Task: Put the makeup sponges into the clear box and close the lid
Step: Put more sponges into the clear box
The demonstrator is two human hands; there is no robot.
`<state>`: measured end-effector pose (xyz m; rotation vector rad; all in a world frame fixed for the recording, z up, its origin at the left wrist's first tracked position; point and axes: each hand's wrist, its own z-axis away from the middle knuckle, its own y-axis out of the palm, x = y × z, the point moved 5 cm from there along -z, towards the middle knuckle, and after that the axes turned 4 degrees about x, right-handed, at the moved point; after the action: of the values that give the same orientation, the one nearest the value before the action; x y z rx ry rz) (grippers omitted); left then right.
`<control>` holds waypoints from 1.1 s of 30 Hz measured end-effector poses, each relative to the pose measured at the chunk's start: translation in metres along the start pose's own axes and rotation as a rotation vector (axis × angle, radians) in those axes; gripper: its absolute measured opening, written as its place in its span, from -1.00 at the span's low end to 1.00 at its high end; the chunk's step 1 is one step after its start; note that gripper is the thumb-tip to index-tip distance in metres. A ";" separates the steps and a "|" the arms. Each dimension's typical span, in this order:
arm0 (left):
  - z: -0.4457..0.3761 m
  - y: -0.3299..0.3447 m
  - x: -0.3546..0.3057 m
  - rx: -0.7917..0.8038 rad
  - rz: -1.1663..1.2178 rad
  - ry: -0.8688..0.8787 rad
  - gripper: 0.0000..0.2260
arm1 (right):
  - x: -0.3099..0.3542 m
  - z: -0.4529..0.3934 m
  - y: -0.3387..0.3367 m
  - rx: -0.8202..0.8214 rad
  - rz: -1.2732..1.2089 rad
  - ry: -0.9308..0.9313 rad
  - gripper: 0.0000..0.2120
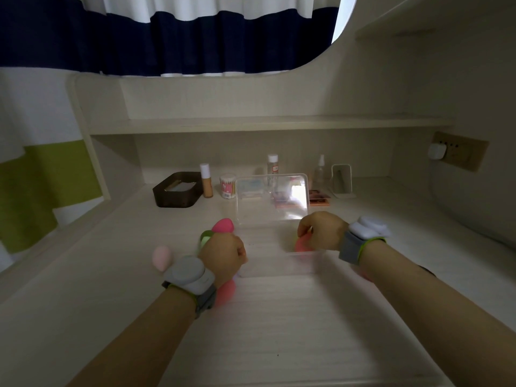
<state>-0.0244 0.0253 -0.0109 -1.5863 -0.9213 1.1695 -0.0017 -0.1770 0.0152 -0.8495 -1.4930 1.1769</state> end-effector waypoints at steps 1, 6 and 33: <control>0.000 0.000 0.001 0.007 0.018 -0.003 -0.57 | 0.000 0.000 0.001 0.014 0.012 -0.002 -0.73; -0.003 0.002 0.002 -0.012 0.006 0.014 -0.79 | 0.000 -0.001 0.004 0.041 0.050 -0.019 -0.74; -0.004 0.002 0.000 -0.036 -0.033 0.022 -0.81 | -0.007 -0.004 0.006 0.084 0.034 -0.027 -0.80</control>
<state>-0.0207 0.0236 -0.0127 -1.6034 -0.9552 1.1169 0.0036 -0.1812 0.0071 -0.8082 -1.4454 1.2720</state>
